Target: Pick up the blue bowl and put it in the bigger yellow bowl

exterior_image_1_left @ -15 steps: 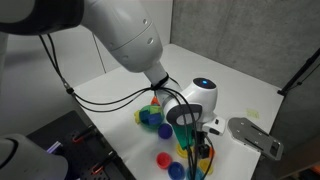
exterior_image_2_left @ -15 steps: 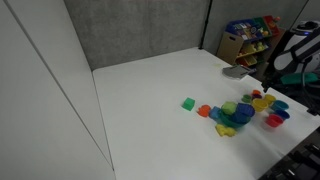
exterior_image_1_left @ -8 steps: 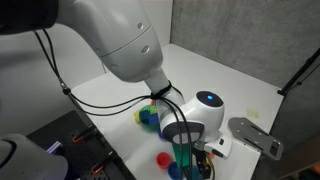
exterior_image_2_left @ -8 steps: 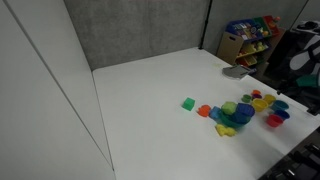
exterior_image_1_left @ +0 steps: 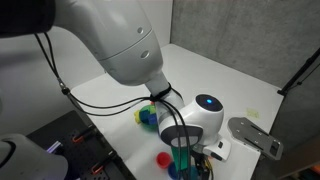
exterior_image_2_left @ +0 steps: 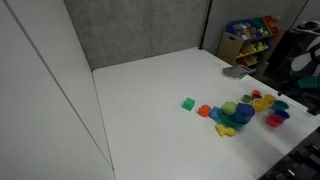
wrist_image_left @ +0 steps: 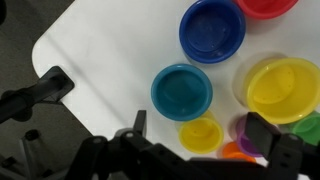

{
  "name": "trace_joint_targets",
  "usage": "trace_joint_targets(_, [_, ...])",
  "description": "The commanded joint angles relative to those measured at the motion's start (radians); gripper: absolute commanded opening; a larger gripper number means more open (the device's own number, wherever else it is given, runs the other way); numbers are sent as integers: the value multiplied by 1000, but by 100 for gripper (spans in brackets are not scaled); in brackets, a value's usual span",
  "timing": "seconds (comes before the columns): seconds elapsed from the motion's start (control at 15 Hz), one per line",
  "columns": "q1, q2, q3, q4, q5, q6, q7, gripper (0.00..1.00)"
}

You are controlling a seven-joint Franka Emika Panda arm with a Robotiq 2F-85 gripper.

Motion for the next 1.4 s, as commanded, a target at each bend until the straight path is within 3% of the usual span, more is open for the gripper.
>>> trace_joint_targets(0.0, [-29, 45, 32, 38, 25, 16, -11, 100])
trace_joint_targets(1.0, [-142, 197, 102, 171, 72, 20, -43, 100])
trace_joint_targets(1.33, [-150, 220, 124, 189, 72, 26, -48, 100])
